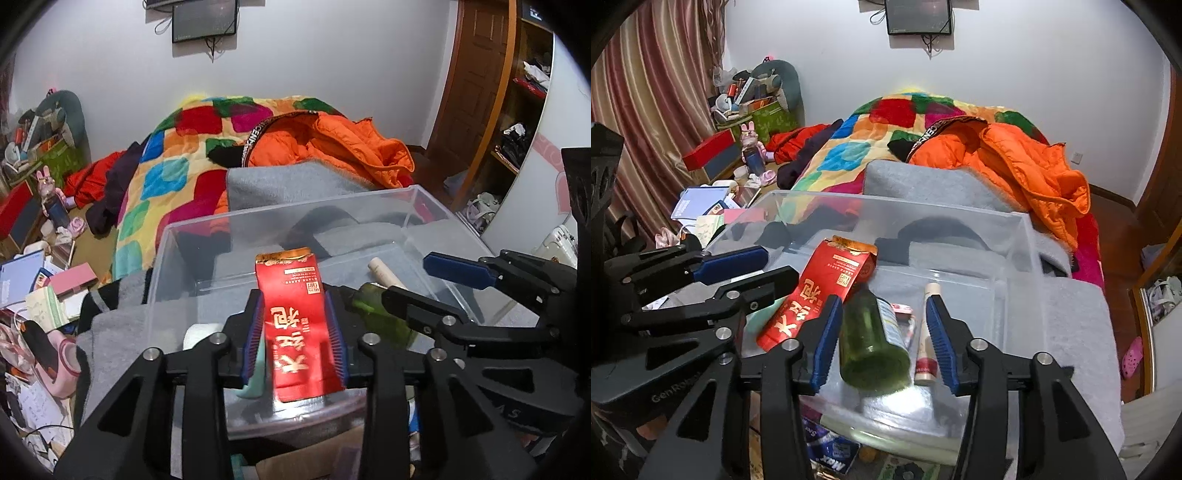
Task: Organize objects
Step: 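Place the teal bottle and green bottle into the clear box and release, then grasp the purple spray with the left gripper while the right grasps the green packet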
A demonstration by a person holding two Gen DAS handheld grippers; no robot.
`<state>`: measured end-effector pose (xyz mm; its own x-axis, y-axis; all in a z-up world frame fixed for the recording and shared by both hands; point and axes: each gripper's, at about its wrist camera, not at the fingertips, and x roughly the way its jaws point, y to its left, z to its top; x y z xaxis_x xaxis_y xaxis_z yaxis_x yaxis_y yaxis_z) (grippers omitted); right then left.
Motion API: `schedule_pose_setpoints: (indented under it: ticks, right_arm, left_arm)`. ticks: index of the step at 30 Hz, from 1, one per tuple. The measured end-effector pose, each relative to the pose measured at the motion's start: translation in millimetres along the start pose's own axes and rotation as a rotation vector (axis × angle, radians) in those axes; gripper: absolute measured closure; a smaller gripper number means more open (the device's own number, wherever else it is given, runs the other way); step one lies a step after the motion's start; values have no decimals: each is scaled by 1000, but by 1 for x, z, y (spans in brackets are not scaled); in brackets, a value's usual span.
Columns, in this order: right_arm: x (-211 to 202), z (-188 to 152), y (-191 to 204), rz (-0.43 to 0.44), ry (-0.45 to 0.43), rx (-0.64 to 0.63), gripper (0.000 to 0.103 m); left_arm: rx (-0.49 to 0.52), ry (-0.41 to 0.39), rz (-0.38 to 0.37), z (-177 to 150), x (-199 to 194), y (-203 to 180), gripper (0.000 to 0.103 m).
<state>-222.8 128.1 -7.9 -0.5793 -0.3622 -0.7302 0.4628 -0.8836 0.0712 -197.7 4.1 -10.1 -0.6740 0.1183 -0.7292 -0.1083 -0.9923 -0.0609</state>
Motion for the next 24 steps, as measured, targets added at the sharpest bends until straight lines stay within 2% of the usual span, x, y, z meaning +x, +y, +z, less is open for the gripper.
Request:
schedule_pose_setpoints:
  ticks: [3,6,11,17,24]
  right_arm:
    - [-11,-2,-1,-28,-27,0,47]
    - [-24,-3,-2,-43,-54,-3,40]
    - [-46,-9,-2,-75,-92,-19,36]
    - [-64,-21,-4,-95,-109,-14,29]
    - [-77,-43,-12,-99,-89,19,29]
  left_arm:
    - [-4,-20,-2,1,-9,0,60]
    - [-18,-45,-16,1,-21,3,48]
    - [-19,-97,2,-2,-46,5,32]
    - [-9,-131,30,-17,-69,2,26]
    - [-23,-113,28,-44,-80,4,26]
